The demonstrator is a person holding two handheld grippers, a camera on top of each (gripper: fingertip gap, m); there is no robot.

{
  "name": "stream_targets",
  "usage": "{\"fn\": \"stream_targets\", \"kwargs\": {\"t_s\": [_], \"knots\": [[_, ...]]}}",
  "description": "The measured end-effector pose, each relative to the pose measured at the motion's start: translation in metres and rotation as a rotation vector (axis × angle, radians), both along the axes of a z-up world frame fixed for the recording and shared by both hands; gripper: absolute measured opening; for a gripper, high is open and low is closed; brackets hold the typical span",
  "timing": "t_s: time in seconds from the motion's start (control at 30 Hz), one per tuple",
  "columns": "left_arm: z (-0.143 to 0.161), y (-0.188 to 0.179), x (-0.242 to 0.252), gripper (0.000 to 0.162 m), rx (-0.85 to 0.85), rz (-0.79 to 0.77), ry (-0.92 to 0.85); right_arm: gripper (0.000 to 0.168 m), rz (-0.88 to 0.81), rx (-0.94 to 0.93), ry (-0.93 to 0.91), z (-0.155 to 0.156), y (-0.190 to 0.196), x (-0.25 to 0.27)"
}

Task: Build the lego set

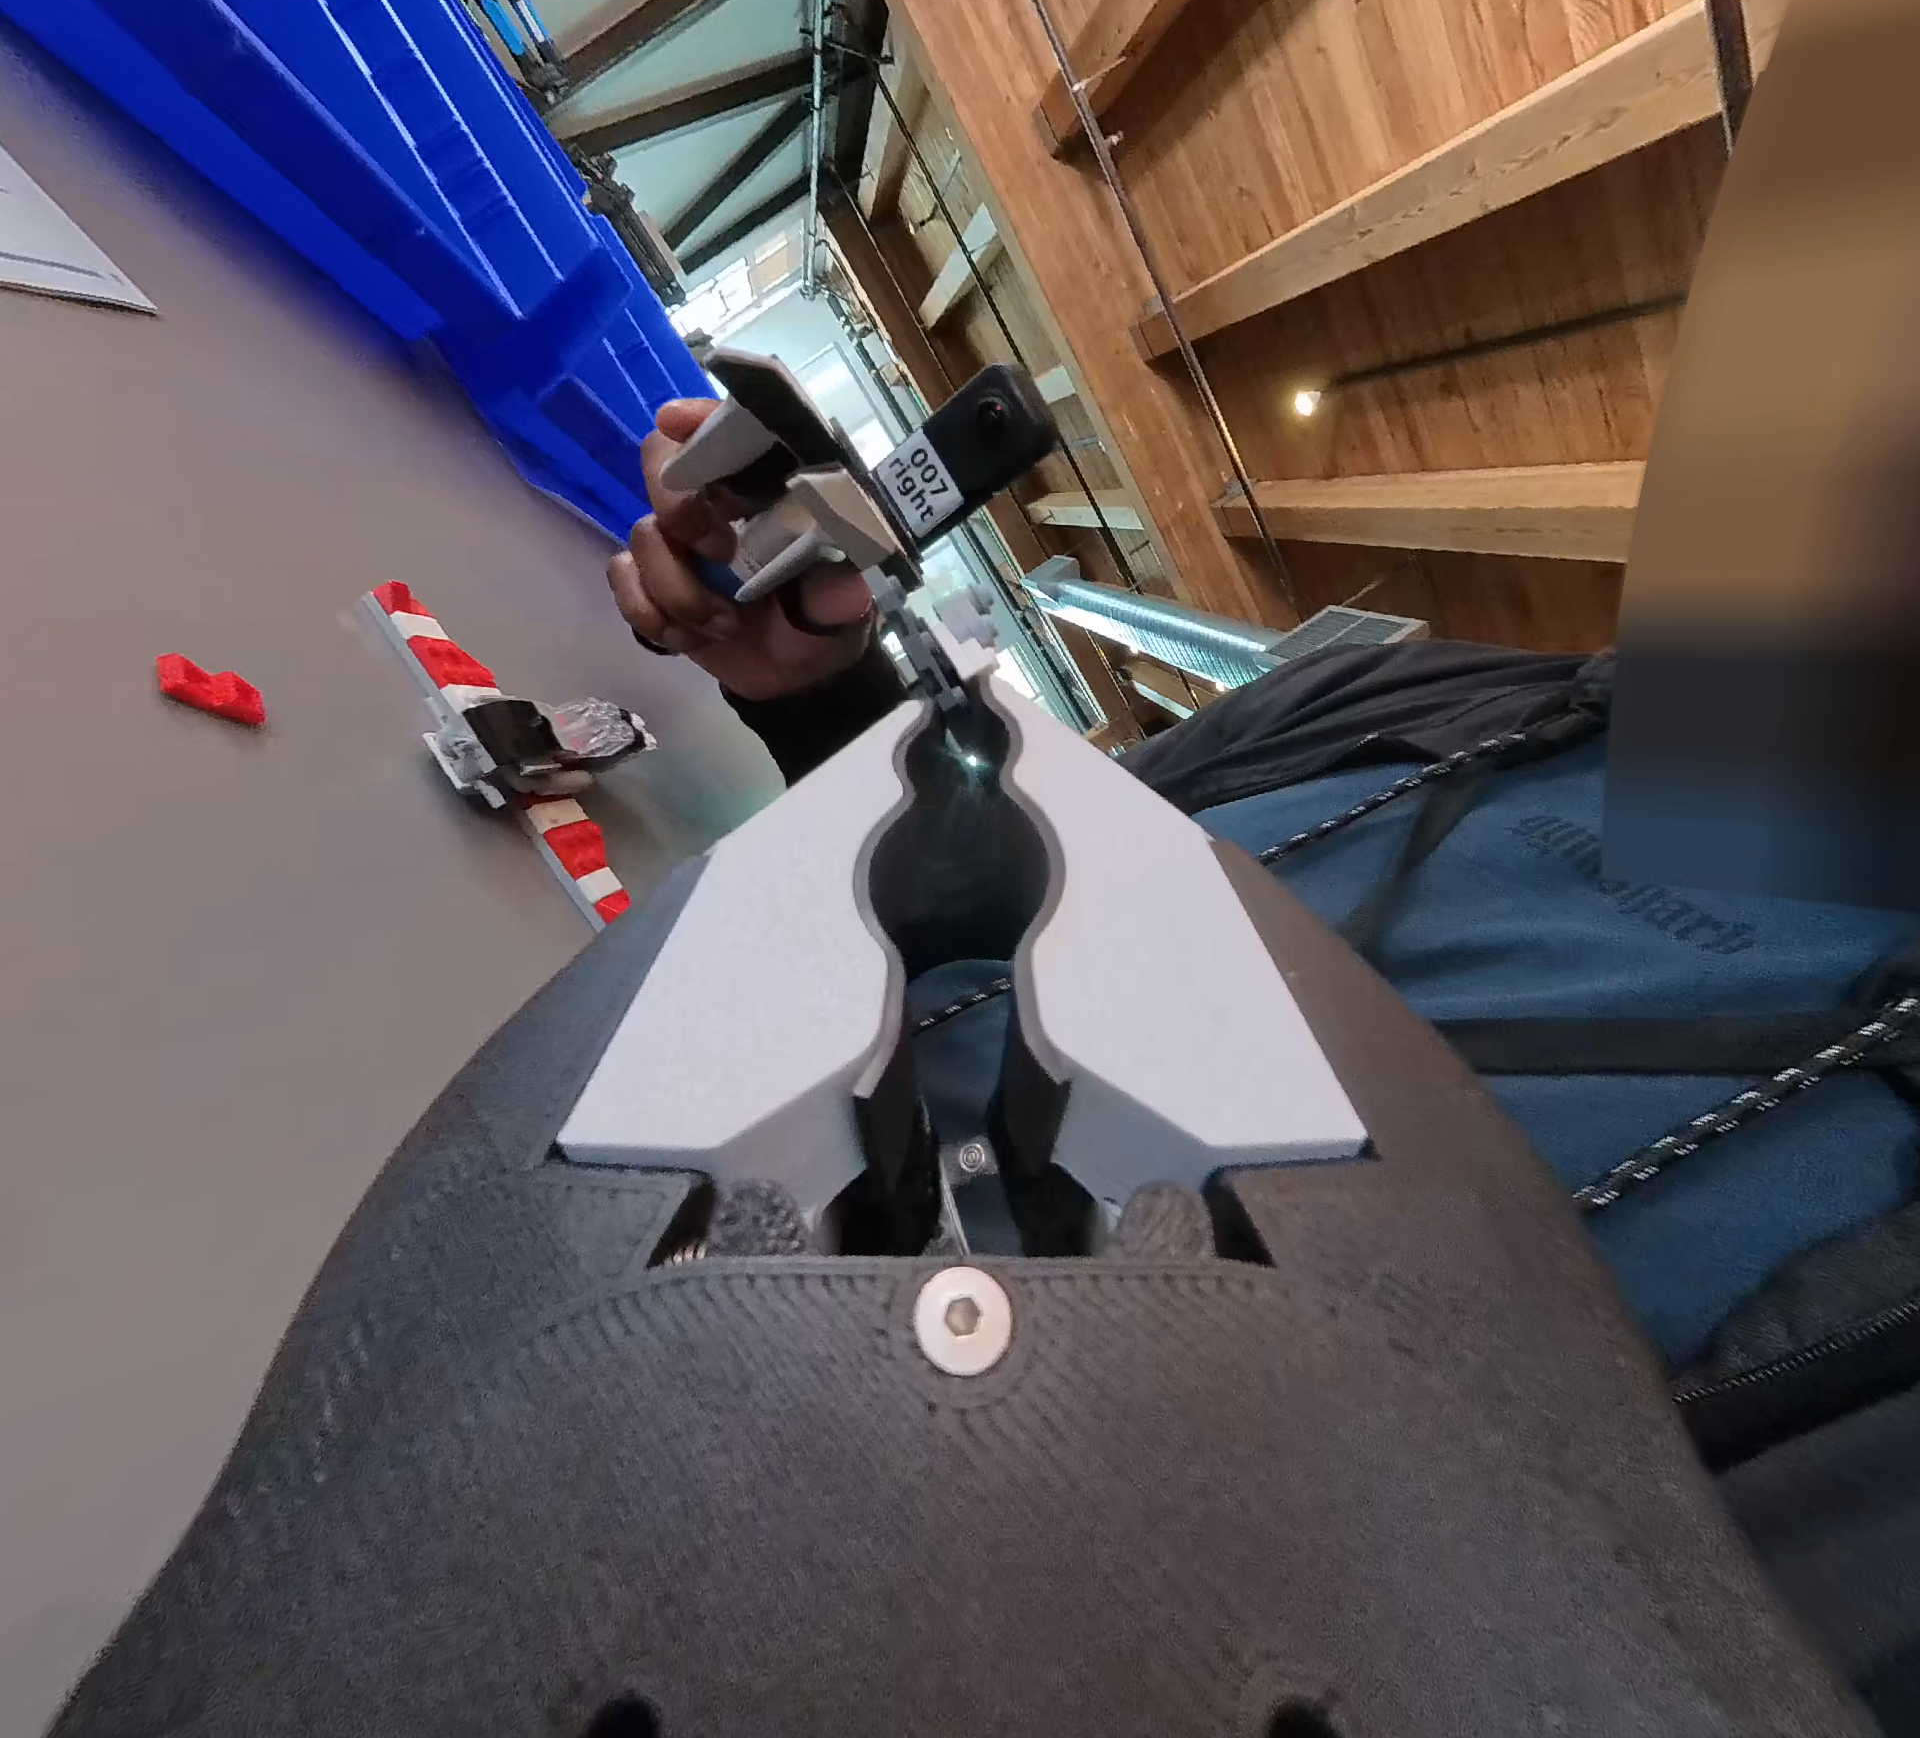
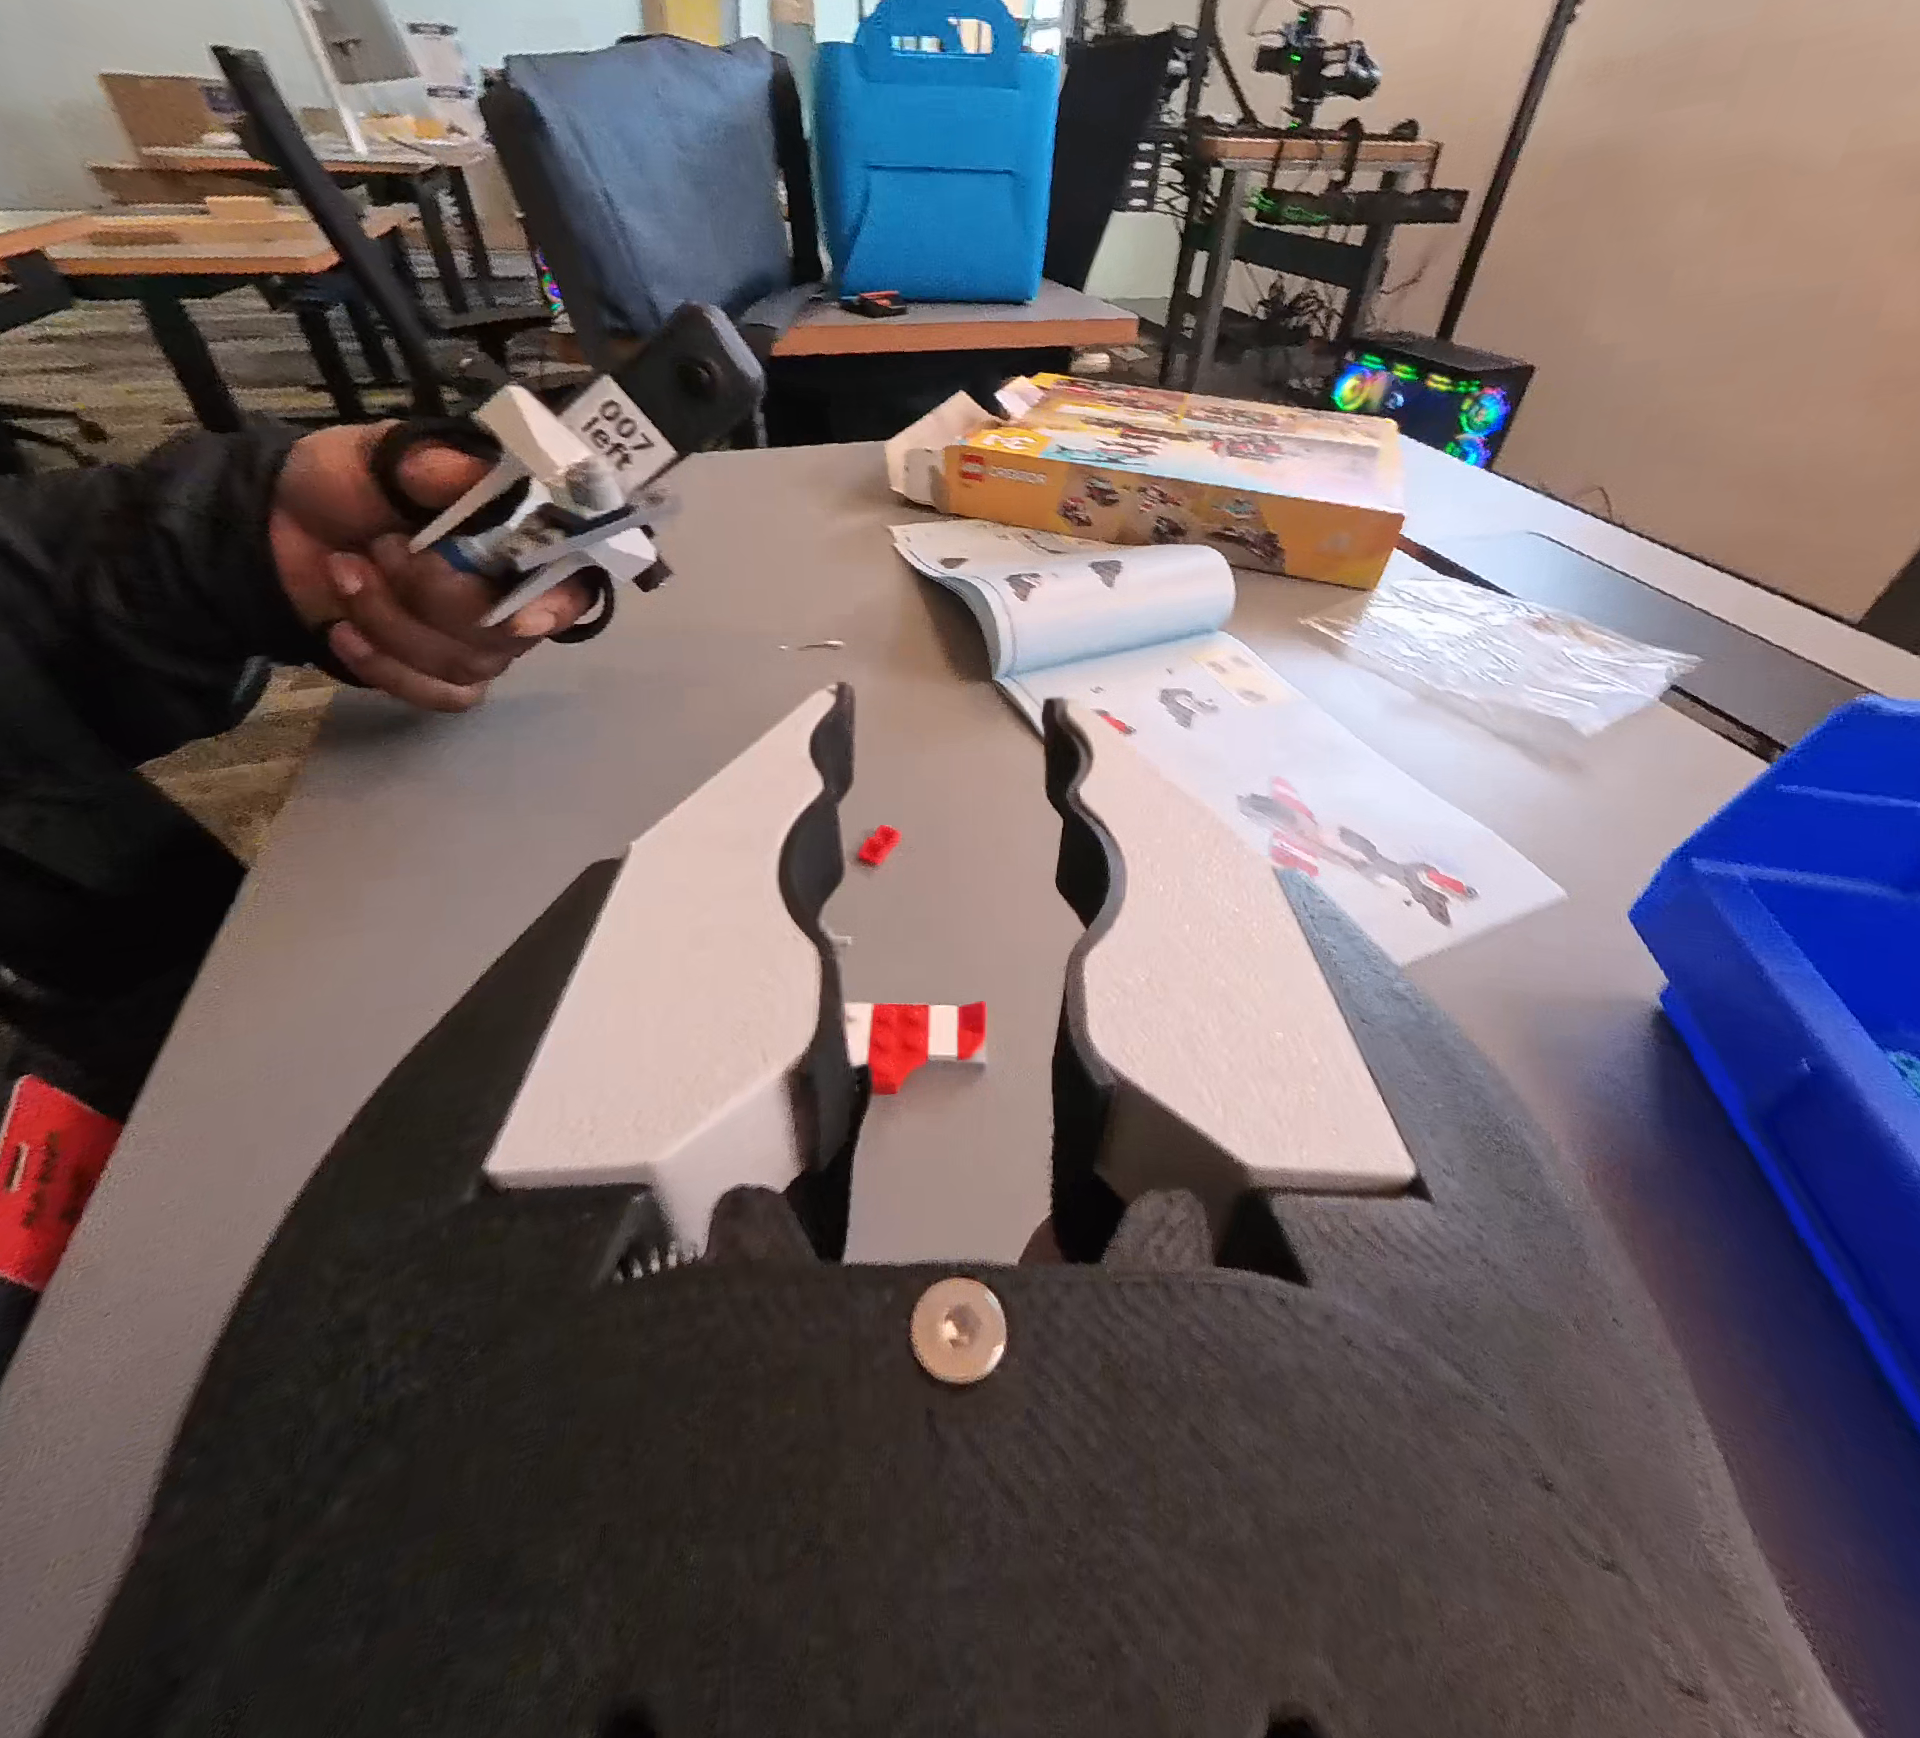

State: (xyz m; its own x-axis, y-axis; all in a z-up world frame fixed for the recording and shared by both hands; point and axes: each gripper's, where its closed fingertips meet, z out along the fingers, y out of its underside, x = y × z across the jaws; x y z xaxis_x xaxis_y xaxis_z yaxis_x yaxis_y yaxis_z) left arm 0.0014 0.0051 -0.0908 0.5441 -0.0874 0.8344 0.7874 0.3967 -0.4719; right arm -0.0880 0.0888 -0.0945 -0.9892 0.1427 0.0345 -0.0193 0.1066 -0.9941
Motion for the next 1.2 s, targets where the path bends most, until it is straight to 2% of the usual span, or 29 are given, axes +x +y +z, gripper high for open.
{"fn": "stream_targets", "kwargs": {"t_s": [0.13,0.4,0.7,1.03,1.2], "knots": [[-0.002,-0.005,-0.005,0.004,-0.004,0.035,-0.007,0.043,-0.047,0.017,-0.009,-0.005,0.0,-0.01],[-0.007,-0.013,-0.012,0.004,-0.004,0.083,-0.037,0.043,-0.069,0.063,-0.02,-0.016,-0.001,-0.018],[-0.015,-0.02,-0.019,0.004,-0.005,0.121,-0.091,0.036,-0.058,0.105,-0.032,-0.025,-0.001,-0.019],[-0.033,-0.026,-0.026,0.005,-0.105,0.19,-0.156,0.029,0.168,0.545,-0.047,-0.075,-0.064,0.002],[-0.036,-0.035,-0.028,0.005,-0.123,0.22,-0.162,0.028,0.096,0.679,-0.08,-0.1,-0.077,0.005]]}}
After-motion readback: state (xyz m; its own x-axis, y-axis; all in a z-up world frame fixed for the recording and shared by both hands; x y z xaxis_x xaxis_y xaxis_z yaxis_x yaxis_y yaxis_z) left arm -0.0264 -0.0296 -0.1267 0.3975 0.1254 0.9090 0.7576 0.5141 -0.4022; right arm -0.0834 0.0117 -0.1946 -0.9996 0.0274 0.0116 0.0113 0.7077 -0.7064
